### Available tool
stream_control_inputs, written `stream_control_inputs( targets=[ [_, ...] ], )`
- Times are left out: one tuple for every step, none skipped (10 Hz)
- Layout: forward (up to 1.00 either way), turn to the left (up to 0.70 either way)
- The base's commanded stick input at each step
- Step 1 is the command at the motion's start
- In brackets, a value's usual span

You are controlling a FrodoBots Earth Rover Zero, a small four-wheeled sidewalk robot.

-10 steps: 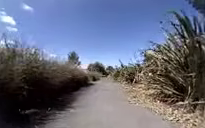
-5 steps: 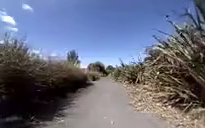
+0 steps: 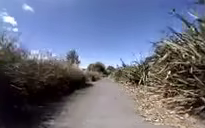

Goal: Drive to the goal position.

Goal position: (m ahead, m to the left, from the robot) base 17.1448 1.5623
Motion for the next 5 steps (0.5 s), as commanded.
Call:
stream_control_inputs(
  targets=[
    [0.85, 0.0],
    [0.85, 0.0],
    [0.85, 0.0],
    [0.85, 0.0],
    [0.85, 0.0]
  ],
)
